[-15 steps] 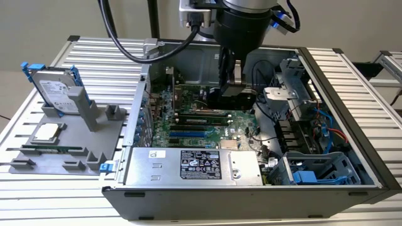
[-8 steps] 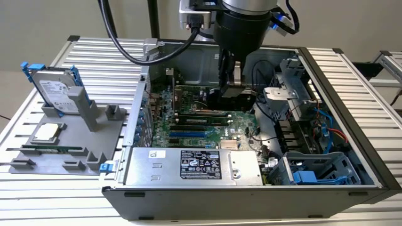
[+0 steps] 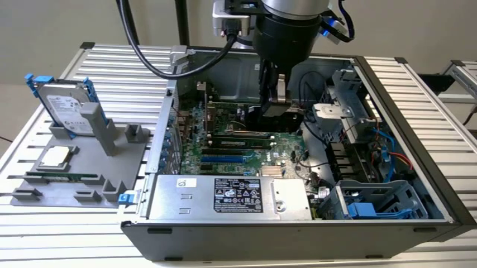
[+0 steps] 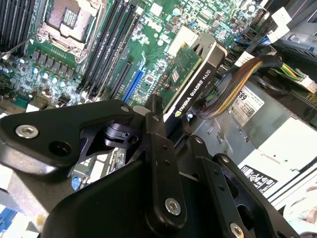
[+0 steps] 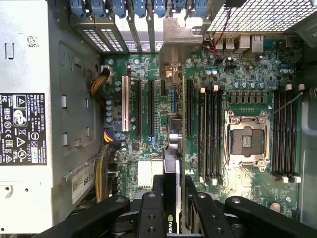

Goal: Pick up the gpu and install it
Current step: 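Insert the gpu into the slot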

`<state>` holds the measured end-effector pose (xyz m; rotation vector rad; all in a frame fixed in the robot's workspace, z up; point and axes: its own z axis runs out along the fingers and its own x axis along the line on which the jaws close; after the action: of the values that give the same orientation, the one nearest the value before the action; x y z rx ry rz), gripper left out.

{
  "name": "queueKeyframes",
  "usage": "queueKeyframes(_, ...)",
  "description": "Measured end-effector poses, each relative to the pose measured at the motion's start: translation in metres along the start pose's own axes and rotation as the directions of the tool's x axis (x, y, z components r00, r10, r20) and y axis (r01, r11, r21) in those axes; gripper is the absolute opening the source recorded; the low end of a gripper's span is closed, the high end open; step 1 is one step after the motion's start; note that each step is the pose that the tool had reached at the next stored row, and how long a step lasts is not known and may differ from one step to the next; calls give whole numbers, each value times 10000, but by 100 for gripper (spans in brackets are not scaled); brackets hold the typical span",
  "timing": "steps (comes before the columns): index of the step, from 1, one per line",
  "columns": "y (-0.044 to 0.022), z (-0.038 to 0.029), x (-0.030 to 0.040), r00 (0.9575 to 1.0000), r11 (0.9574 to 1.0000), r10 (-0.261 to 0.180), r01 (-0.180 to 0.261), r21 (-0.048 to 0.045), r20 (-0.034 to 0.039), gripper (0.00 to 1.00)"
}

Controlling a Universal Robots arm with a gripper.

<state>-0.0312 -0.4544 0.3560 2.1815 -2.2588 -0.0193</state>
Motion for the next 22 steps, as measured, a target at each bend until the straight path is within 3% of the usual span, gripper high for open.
queueKeyframes(10, 0, 11, 0, 10000, 10000, 0, 0, 1, 3, 0)
queueKeyframes(16, -1, 108, -3, 10000, 10000, 36, -36, 2, -64, 0)
queueKeyframes(22, -2, 202, -3, 9992, 9993, 379, -379, 5, -85, 0)
